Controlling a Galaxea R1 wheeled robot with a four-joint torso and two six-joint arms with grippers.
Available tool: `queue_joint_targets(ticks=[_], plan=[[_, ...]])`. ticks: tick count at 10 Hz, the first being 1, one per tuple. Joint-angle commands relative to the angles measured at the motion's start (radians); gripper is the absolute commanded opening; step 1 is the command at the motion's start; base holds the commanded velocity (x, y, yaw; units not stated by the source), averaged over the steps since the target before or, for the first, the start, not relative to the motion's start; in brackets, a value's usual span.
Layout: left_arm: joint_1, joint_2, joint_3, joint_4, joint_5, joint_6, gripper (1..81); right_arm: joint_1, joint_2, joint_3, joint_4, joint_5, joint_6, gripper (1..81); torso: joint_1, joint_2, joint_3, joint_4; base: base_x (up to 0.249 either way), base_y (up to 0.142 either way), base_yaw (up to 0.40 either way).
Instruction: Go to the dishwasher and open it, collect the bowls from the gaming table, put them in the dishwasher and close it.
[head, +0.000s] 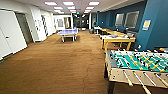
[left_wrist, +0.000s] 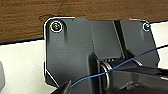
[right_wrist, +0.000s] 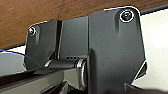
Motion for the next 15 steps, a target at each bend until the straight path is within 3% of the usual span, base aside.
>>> queue_joint_targets(ticks=[1,15], plan=[[-0.045,-0.003,0.001,-0.007,0.057,0.007,81.1,0.034,-0.004,-0.001,-0.011,-0.054,-0.003,81.1,0.000,0.000,0.000,0.000,0.117,0.000,0.000],[-0.041,-0.002,0.006,0.009,0.054,0.010,81.1,0.038,-0.008,-0.001,-0.011,-0.056,-0.001,81.1,-0.003,-0.001,0.000,0.000,0.115,0.000,0.000]])
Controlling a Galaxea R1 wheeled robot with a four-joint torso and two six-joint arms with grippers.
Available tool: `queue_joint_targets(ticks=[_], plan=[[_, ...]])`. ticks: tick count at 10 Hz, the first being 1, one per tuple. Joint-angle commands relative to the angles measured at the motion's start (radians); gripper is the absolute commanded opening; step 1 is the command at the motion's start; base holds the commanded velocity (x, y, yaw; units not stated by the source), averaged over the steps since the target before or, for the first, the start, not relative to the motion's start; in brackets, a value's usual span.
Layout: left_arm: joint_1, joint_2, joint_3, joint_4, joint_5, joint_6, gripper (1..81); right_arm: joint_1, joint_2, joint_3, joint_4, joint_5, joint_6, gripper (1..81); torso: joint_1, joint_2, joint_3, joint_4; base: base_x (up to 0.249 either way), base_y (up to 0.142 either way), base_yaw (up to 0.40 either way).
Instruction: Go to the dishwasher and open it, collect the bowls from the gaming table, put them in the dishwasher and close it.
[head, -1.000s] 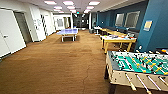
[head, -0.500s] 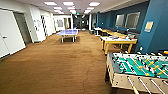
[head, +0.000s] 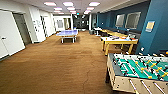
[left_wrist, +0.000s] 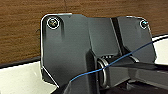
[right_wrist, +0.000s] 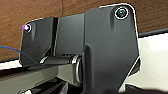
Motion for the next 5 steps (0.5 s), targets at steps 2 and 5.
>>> queue_joint_targets(ticks=[2,5], plan=[[-0.050,-0.001,0.003,0.006,0.052,0.010,81.1,0.044,0.004,0.006,-0.006,-0.048,-0.001,81.1,0.000,0.000,0.000,0.000,0.114,0.000,0.000],[-0.051,-0.002,0.003,0.006,0.052,0.010,81.1,0.040,0.005,0.006,-0.006,-0.046,-0.001,81.1,-0.001,0.000,0.000,0.000,0.114,0.000,0.000]])
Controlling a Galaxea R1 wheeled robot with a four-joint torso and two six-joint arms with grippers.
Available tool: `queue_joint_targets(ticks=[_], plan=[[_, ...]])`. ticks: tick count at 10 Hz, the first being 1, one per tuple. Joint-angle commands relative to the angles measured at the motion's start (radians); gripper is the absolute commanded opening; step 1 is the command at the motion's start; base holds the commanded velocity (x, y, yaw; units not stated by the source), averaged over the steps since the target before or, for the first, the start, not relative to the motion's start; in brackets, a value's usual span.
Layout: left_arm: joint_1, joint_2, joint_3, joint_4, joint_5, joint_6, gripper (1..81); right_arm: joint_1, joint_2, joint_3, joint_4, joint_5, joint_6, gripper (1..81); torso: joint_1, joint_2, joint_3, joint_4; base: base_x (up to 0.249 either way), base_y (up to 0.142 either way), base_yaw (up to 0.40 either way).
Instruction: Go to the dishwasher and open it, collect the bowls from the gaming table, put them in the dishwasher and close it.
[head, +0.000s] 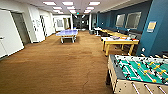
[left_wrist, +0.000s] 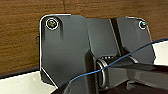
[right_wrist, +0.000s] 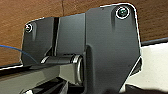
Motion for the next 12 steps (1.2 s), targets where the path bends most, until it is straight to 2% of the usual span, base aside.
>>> queue_joint_targets(ticks=[1,12], plan=[[-0.049,-0.005,0.002,0.005,0.052,0.010,81.1,0.043,0.000,0.006,-0.006,-0.047,-0.001,81.1,0.000,0.000,0.000,0.000,0.114,0.000,0.000],[-0.049,-0.005,0.002,0.004,0.052,0.008,81.1,0.044,0.005,0.007,-0.008,-0.047,-0.003,81.1,0.000,0.000,0.000,0.000,0.114,0.000,0.000]])
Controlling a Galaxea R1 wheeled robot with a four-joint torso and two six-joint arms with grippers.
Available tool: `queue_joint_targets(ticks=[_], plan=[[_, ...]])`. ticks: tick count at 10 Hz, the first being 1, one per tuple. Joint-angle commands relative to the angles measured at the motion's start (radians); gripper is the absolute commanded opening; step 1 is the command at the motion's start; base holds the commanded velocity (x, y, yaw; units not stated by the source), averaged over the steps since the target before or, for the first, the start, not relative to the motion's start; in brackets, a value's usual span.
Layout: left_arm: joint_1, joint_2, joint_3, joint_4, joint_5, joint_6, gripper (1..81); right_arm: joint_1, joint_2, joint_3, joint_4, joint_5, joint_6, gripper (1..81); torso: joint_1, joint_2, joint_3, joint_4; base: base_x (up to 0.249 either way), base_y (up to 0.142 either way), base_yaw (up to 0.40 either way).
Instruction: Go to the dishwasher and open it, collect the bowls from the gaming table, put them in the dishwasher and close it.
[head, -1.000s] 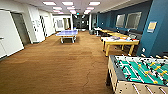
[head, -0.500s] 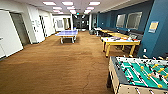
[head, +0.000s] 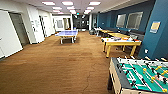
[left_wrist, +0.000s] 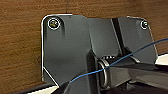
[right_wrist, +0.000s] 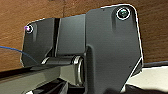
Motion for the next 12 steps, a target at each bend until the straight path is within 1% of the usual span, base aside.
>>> queue_joint_targets(ticks=[1,9,12], plan=[[-0.050,-0.004,0.004,0.004,0.052,0.008,81.1,0.044,0.005,0.006,-0.009,-0.049,-0.003,81.1,0.000,0.000,0.000,0.000,0.114,0.000,0.000],[-0.050,-0.004,0.004,0.004,0.052,0.008,81.1,0.044,0.004,0.006,-0.009,-0.049,-0.003,81.1,0.000,0.000,0.000,0.000,0.114,0.000,0.000],[-0.048,-0.004,0.004,0.004,0.052,0.008,81.1,0.044,0.004,0.005,-0.009,-0.049,-0.003,81.1,0.000,0.000,0.000,0.000,0.114,0.070,0.000]])
